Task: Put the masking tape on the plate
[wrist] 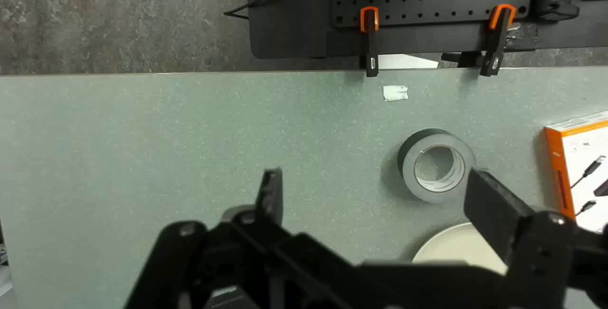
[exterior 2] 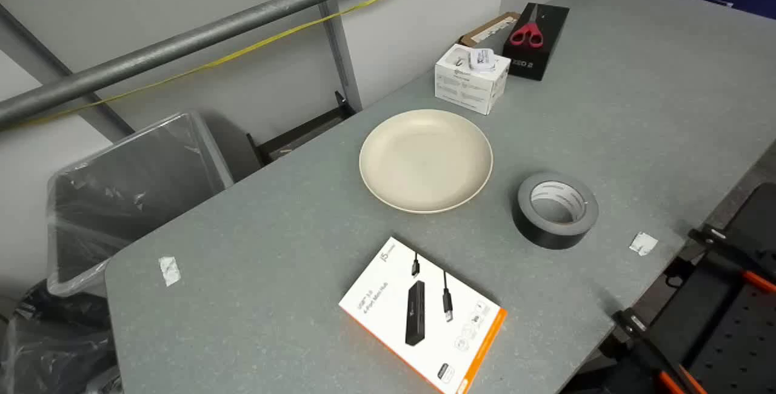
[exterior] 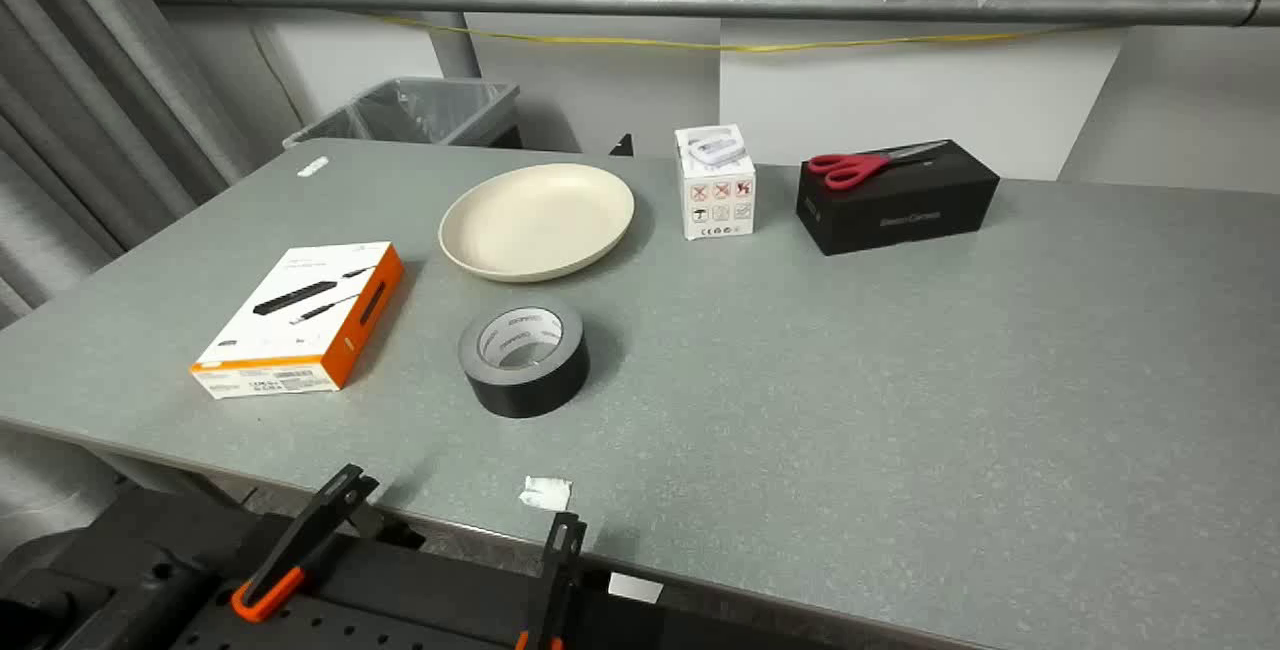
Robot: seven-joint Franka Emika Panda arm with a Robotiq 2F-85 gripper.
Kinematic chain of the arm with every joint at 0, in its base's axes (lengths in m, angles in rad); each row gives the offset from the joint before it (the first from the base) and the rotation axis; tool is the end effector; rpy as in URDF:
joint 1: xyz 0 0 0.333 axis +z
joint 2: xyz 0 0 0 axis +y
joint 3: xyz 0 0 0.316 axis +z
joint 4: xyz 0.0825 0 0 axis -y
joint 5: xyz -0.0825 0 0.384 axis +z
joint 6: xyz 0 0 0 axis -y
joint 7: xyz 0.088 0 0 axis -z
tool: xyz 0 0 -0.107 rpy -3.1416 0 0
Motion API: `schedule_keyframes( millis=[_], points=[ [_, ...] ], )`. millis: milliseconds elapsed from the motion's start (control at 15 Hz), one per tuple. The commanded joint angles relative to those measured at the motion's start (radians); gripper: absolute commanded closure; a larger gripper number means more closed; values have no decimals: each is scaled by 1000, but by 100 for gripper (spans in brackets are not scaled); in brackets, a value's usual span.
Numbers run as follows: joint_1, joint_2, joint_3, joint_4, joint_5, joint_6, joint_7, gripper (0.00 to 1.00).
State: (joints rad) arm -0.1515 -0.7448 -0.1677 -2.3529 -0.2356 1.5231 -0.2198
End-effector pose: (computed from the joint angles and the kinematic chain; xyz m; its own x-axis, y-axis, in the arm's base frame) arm 0.2874 -0.1365 0.5717 0.9917 -0.0561 -0.1156 -0.0447 -0.9941 0.0989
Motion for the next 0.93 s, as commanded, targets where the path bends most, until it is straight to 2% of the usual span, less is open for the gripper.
schedule_keyframes(
  millis=[0, 200, 467, 667, 867],
  points=[
    [18, 0, -12, 3, -7, -5, 9, 0],
    [18, -1, -12, 3, -7, -5, 9, 0],
    [29, 26, 13, -57, 11, 94, 78, 0],
    [54, 64, 54, -213, 0, 320, 137, 0],
    [67, 168, 101, -303, -6, 494, 182, 0]
  ],
)
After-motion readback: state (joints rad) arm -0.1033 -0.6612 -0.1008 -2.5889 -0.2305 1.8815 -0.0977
